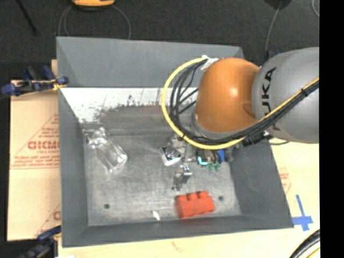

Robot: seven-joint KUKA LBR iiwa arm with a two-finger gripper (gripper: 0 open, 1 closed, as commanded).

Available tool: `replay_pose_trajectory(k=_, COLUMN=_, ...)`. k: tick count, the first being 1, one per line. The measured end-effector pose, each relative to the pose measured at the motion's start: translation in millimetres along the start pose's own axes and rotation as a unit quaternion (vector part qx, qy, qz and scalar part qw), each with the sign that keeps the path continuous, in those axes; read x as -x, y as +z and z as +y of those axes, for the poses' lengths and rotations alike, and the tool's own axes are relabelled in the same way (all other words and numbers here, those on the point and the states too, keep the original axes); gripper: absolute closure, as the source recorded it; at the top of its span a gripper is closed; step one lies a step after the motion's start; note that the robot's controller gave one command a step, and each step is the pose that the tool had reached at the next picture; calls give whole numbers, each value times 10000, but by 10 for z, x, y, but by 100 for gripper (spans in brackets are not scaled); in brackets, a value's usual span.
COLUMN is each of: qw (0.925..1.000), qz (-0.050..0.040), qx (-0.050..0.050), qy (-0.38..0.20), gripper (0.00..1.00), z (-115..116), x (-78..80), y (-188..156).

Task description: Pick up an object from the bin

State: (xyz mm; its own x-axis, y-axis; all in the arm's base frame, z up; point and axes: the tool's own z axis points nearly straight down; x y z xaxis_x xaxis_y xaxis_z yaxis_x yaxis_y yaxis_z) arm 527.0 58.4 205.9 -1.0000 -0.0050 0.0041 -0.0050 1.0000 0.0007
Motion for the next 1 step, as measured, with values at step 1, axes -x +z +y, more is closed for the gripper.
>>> replay_pose_trajectory(k=1, qw=9957, qz=-92, qx=-5, qy=-925, gripper=0, z=-558, x=681, y=1201)
